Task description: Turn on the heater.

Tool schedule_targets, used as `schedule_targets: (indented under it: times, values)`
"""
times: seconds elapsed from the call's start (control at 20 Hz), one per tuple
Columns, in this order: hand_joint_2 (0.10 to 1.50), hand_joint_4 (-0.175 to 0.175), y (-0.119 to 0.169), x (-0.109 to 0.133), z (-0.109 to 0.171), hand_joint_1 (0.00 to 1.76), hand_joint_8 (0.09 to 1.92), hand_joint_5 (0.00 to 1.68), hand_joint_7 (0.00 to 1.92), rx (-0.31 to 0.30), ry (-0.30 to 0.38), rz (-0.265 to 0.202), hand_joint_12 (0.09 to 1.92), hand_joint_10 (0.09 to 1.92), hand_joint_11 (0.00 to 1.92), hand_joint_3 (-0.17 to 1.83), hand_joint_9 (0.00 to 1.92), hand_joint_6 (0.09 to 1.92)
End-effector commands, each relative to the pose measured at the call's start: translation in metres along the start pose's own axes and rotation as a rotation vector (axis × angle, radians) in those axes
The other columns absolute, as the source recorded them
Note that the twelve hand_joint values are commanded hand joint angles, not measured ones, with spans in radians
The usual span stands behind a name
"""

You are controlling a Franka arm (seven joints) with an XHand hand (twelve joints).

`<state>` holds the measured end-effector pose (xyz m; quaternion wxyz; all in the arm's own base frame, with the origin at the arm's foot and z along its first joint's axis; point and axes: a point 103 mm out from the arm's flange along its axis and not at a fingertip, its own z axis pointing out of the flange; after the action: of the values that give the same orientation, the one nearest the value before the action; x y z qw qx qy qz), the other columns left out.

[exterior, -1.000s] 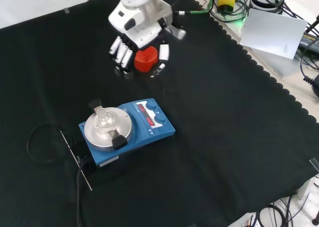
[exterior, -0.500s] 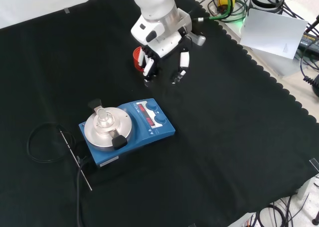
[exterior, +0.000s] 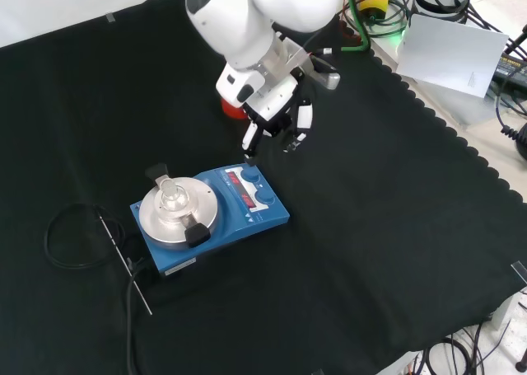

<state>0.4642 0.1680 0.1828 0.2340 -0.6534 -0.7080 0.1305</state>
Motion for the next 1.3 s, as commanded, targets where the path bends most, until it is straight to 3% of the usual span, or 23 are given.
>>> schedule_targets:
  times: [0.05, 0.4, 1.3]
  values:
    - [0.84, -0.112, 0.003, -0.004, 0.013, 1.20, 1.46, 0.36, 1.69, 0.124, 0.039, 0.000, 0.99, 1.40, 1.61, 0.70, 1.79, 0.76]
    - [0.78, -0.102, 0.003, -0.004, 0.021, 1.42, 1.48, 0.29, 1.72, 0.178, 0.054, -0.019, 1.23, 1.43, 1.40, 0.89, 1.80, 0.74]
    - [0.76, -0.094, 0.009, 0.011, 0.035, 1.44, 1.47, 0.27, 1.74, 0.226, 0.036, -0.062, 1.26, 1.43, 1.39, 0.95, 1.81, 0.75]
